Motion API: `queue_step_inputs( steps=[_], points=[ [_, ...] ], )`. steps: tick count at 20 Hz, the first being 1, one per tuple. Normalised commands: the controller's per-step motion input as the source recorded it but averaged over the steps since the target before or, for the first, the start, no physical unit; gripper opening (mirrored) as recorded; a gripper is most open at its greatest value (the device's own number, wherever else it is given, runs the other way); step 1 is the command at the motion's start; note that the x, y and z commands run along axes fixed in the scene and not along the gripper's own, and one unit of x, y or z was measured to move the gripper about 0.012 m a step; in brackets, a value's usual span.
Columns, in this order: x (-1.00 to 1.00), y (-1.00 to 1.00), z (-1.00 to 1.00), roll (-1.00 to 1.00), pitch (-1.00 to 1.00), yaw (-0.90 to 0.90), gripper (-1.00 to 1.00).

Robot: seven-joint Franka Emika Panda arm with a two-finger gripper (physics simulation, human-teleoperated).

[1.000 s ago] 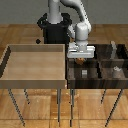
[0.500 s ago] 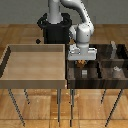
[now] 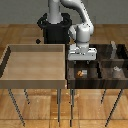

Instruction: Place the loaf of bread into the appropriate compartment.

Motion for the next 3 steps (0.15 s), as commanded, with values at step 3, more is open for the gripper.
queue_step_inputs(
  steps=[3],
  points=[
    [0.00,0.00,0.00,0.00,0.00,0.00,1.00]
  ],
)
